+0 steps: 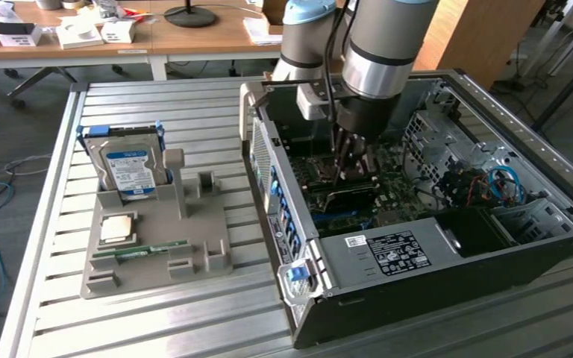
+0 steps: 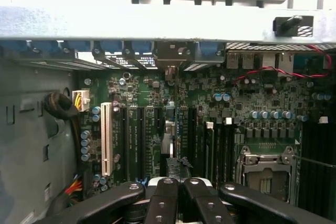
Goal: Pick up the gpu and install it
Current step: 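Press down on the gpu until it lock into place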
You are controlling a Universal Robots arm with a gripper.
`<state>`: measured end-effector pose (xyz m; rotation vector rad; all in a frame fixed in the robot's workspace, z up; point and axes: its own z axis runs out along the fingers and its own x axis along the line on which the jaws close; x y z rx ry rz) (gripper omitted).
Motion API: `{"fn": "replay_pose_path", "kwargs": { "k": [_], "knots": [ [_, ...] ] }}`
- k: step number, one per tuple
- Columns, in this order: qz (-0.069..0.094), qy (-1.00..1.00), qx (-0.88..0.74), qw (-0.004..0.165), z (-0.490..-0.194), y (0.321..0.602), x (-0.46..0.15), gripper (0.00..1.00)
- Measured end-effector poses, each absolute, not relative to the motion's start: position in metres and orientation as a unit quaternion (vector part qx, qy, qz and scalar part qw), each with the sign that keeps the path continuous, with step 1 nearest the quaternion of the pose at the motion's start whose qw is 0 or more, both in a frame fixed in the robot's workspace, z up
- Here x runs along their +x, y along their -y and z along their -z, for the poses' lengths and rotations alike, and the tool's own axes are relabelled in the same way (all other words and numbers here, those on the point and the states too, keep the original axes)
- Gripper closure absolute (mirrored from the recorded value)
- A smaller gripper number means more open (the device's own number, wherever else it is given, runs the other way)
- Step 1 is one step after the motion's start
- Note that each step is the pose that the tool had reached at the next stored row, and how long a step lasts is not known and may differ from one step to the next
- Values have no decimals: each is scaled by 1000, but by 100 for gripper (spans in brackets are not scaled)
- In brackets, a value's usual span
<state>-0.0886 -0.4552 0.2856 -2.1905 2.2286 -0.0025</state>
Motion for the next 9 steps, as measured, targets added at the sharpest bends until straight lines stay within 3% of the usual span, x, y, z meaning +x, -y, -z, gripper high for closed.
{"fn": "replay_pose_path", "kwargs": {
  "k": [9],
  "knots": [
    [1, -713, -701, 8, -280, 455, -89, 89]
  ]
}}
